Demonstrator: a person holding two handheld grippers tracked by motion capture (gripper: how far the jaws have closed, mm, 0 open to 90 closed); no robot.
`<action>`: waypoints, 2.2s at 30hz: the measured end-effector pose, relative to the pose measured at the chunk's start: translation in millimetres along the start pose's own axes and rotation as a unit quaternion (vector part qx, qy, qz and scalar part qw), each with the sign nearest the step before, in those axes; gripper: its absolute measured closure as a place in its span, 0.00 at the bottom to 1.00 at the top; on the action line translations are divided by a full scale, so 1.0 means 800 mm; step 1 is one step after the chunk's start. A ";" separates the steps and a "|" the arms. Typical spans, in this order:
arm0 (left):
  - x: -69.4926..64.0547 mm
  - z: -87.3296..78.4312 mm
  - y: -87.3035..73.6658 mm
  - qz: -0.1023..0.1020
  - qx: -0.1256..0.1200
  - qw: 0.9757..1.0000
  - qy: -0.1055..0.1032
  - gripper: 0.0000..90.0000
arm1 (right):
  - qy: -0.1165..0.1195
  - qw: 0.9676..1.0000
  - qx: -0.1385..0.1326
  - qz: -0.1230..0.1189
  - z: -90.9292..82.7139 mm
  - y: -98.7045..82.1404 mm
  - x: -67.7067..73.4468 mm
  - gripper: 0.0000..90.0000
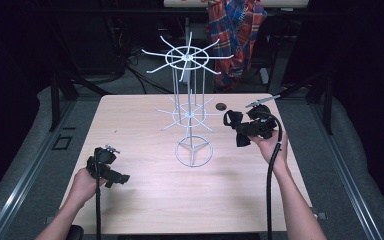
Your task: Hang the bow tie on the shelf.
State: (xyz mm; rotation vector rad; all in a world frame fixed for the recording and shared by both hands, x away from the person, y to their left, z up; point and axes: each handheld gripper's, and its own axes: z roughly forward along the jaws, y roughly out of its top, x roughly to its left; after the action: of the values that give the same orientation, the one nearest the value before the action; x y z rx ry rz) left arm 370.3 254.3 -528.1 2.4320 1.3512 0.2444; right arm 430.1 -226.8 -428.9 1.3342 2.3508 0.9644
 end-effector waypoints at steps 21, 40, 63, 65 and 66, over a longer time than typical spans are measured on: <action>-0.002 0.001 0.000 0.000 0.003 1.000 0.001 0.00 | 0.046 0.997 -0.052 0.020 -0.033 0.004 -0.008 0.80; -0.003 -0.001 -0.001 0.003 0.002 1.000 0.003 0.00 | 0.064 0.997 -0.043 0.000 -0.024 0.011 0.016 0.80; -0.003 -0.001 -0.001 0.003 0.002 1.000 0.003 0.00 | 0.070 0.997 -0.029 -0.015 -0.002 0.016 0.039 0.80; -0.003 -0.001 0.000 0.003 0.003 1.000 0.002 0.00 | 0.070 0.997 -0.025 -0.017 0.001 0.017 0.041 0.80; -0.003 -0.001 0.000 0.003 0.003 1.000 0.002 0.00 | 0.069 0.997 -0.025 -0.017 0.002 0.016 0.042 0.80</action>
State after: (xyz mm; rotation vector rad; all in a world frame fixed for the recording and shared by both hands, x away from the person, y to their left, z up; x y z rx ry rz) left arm 368.7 252.5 -527.7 2.4414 1.3490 0.2480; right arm 421.7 -193.3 -418.5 1.2417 2.4238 1.1296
